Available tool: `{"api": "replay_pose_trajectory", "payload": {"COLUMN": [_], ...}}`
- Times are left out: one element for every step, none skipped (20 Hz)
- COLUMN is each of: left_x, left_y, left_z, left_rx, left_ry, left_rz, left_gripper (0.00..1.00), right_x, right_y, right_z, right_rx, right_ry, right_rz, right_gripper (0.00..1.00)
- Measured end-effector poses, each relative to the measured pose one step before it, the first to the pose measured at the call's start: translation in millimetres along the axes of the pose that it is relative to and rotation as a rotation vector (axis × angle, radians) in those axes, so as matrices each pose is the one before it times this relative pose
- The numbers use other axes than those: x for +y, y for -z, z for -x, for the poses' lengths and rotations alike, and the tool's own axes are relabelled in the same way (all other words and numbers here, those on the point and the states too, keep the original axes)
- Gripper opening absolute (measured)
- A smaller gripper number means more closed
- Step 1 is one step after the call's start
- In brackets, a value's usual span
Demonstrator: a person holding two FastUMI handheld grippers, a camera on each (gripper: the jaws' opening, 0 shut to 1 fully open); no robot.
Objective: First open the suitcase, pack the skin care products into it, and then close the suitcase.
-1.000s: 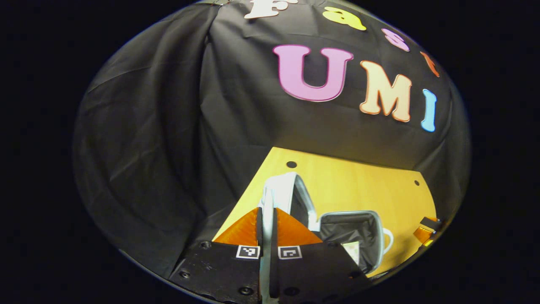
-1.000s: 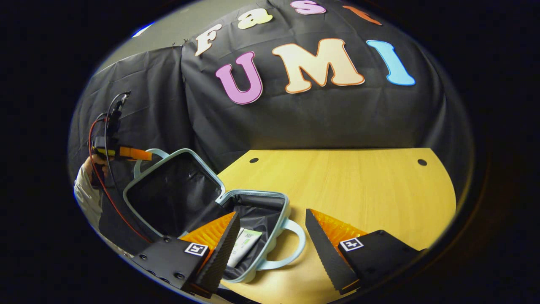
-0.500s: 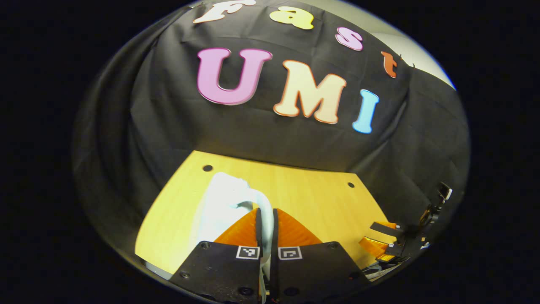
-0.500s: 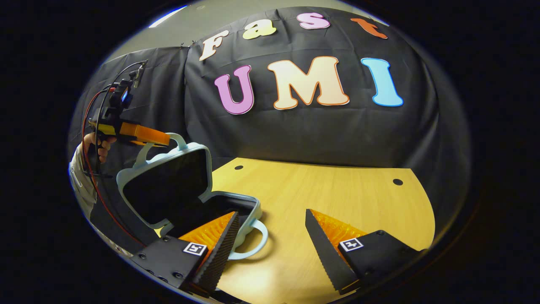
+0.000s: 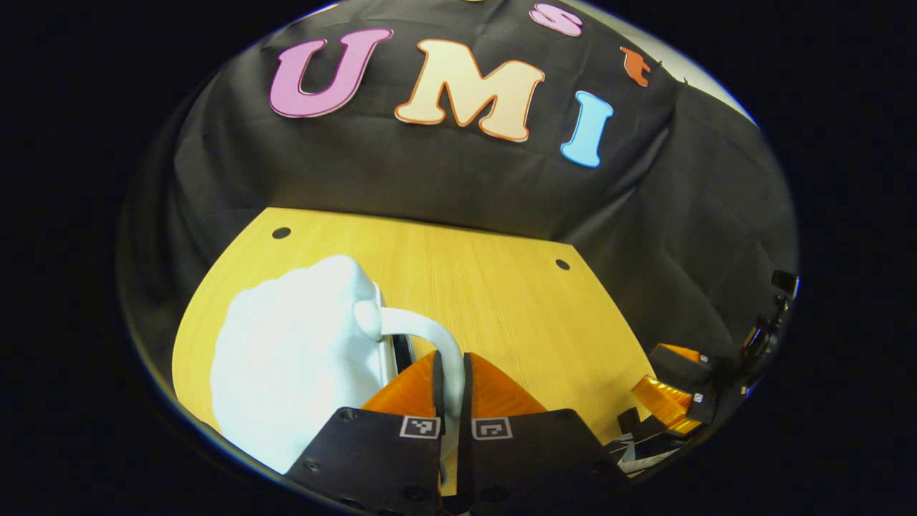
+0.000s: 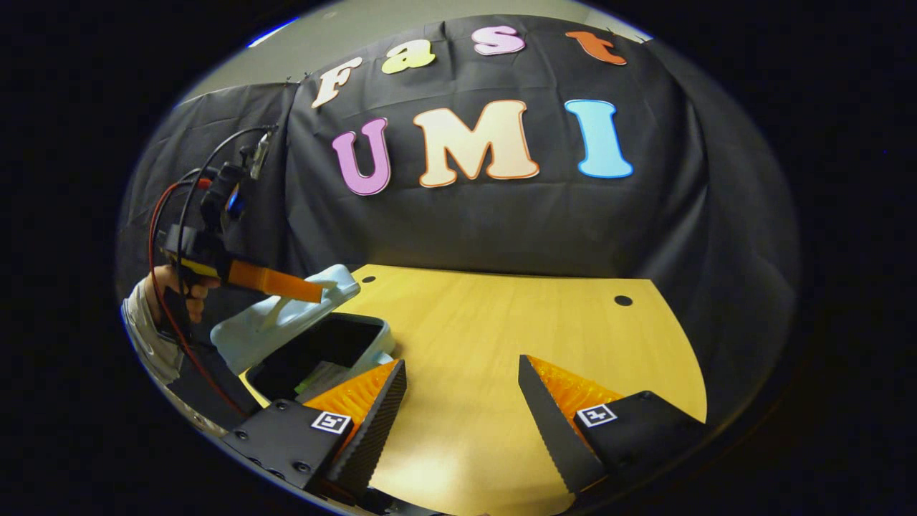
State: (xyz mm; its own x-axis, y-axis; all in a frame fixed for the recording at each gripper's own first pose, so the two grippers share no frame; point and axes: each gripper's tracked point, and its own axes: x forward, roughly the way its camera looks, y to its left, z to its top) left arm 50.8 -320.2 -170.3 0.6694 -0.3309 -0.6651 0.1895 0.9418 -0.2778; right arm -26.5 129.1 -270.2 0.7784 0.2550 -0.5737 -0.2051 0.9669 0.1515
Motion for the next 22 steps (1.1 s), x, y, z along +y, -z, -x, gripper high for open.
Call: {"api": "replay_pose_trajectory", "payload": {"left_x": [-3.04, -3.08, -1.51, -1.66, -1.57, -2.42, -1.97, -1.79, -3.95, -9.6, -10.32, -7.9, -5.65, -5.1, -2.73, -2.14, 0.48, 1.42, 4.49, 5.61, 3.19, 2.23], "left_y": [9.27, 8.82, 10.74, 7.56, 7.79, 8.06, 9.07, 9.35, 9.7, 4.23, -0.44, -3.65, -9.7, -11.6, -17.29, -20.99, -25.94, -27.39, -27.44, -24.71, -17.65, -16.12], "left_z": [-9.53, -7.54, -7.28, -5.9, -8.74, -6.38, -7.44, -6.88, -2.5, -1.28, 2.87, 5.26, 6.56, 7.25, 8.33, 11.1, 11.63, 10.29, 9.69, 3.71, 2.8, 5.5], "left_rx": [0.01876, 0.00991, 0.01393, 0.00786, 0.0103, 0.01031, 0.0139, 0.01249, 0.01538, -0.00956, -0.01826, -0.02608, -0.0361, -0.05237, -0.06137, -0.06937, -0.08411, -0.08306, -0.0757, -0.05718, -0.04605, -0.03553], "left_ry": [-0.00235, -0.00544, -0.00996, -0.01313, -0.01417, -0.01115, -0.00654, -0.00765, -0.00005, 0.01702, 0.01127, -0.00105, -0.00984, -0.01239, -0.01239, -0.01598, -0.01669, -0.02288, -0.01653, -0.01871, -0.00375, -0.00103], "left_rz": [-0.00097, -0.00017, -0.00276, -0.00787, -0.007, -0.00816, -0.00758, -0.00967, -0.00231, 0.002, -0.00049, -0.01328, -0.02097, -0.02043, -0.01527, -0.01226, -0.01299, -0.01057, -0.01362, -0.01397, -0.01633, -0.01428], "left_gripper": [0.02, 0.02, 0.02, 0.02, 0.02, 0.02, 0.03, 0.04, 0.07, 0.15, 0.21, 0.4, 0.52, 0.75, 0.81, 0.86, 0.87, 0.91, 0.92, 0.93, 0.93, 0.94], "right_x": [-8.42, -7.23, -7.35, -5.63, -5.46, -3.76, -4.13, -2.94, -2.47, -3.04, -2.1, -2.51, -0.04, 1.48, 2.46, 2.78, 3.91, 4.73, 2.74, 5.45, 6.28, 5.22], "right_y": [1.72, 1.92, 1.88, 1.29, 0.55, 1.13, -0.15, -0.28, -0.65, -1.87, -2.01, -4.4, -7.16, -11.66, -14.47, -16.93, -23.74, -24.15, -26.28, -19.09, -17.26, -11.52], "right_z": [4.52, 4.43, 4.19, 2.86, 2.52, 2.21, 3.23, 2.32, 1.59, 1.9, 1.94, 1.8, 1.84, 0.19, 1.06, 1.03, 0.44, -0.74, -2.42, -3.02, -2.5, -4.05], "right_rx": [0.001, 0.00263, 0.00134, 0.00112, 0.001, 0.00049, 0.00086, -0.00149, -0.00374, -0.00682, -0.00693, -0.01387, -0.01562, -0.02814, -0.03631, -0.04206, -0.05843, -0.06519, -0.07088, -0.04803, -0.04592, -0.03496], "right_ry": [0.01212, 0.00962, 0.00977, 0.00672, 0.0047, 0.00191, 0.00073, -0.00091, -0.00272, -0.00173, -0.0018, -0.00121, -0.00187, -0.00174, 0.00064, 0.0033, 0.00199, 0.00598, 0.01235, 0.00568, 0.00753, 0.00828], "right_rz": [-0.00432, -0.00273, 0.00109, 0.0026, 0.00481, 0.00437, 0.00538, 0.00387, 0.0041, 0.00486, 0.00378, 0.0002, -0.00328, -0.00668, -0.00231, 0.00098, 0.00098, 0.00115, 0.00189, -0.00234, -0.00334, -0.00441], "right_gripper": [0.98, 0.98, 0.98, 0.98, 0.98, 0.98, 0.98, 0.98, 0.98, 0.98, 0.98, 0.98, 0.98, 0.98, 0.98, 0.98, 0.98, 0.98, 0.98, 0.98, 0.94, 0.97]}}
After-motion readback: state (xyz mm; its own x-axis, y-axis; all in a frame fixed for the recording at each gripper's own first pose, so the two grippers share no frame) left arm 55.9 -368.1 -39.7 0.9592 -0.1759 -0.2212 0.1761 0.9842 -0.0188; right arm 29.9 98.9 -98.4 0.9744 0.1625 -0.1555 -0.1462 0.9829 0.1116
